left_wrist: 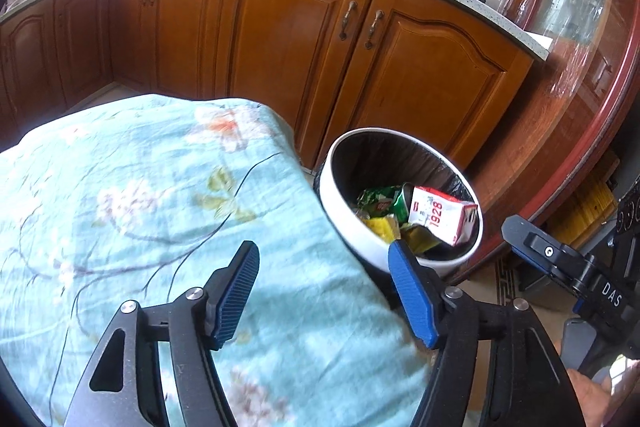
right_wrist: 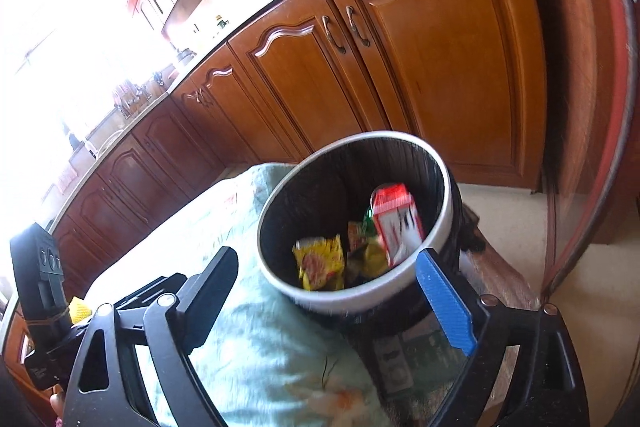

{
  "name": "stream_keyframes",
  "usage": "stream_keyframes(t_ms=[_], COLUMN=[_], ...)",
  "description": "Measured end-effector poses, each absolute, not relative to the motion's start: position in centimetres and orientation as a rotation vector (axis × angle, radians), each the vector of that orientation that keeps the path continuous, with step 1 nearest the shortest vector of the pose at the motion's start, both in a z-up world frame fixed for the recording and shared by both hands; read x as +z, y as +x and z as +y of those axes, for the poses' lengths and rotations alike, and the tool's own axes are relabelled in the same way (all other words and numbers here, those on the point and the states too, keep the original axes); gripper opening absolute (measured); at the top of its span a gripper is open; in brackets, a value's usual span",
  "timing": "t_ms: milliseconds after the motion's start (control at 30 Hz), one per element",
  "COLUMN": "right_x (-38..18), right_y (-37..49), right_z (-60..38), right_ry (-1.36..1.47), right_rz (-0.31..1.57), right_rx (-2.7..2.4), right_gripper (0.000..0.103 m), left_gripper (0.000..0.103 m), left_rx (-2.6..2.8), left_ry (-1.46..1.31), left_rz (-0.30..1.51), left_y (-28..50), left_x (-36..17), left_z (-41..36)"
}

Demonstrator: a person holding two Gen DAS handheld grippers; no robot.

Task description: Collect trash

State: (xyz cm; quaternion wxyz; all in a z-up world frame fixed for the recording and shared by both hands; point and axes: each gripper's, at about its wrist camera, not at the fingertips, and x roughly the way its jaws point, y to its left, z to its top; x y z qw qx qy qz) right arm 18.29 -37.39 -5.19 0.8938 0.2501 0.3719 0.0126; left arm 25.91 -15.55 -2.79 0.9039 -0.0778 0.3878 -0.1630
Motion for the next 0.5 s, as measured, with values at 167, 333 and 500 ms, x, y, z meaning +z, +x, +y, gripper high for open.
stream_keyframes(t_ms=[167, 333, 500], right_x=[-5.6, -4.9, -3.4], right_y=[15.7, 13.5, 11.5], right_z=[-35.9, -34.1, -32.3], right_ry=[0.516, 0.456, 0.384], right_rz=[0.772, 0.748, 0.680], right_rx=[0.002, -0.018, -0.053], right_gripper=[0.095, 0.096, 0.100], left_gripper=[0.073, 0.079, 0.083], left_rx=[-0.330, -0.323, -0.318], left_ry=[-0.167, -0.152, -0.117], left_rz=[0.774, 0.711, 0.635], left_y=[22.7, 19.1, 15.6], left_x=[-2.7, -2.0, -1.4], left_z=[-13.8, -12.4, -11.5])
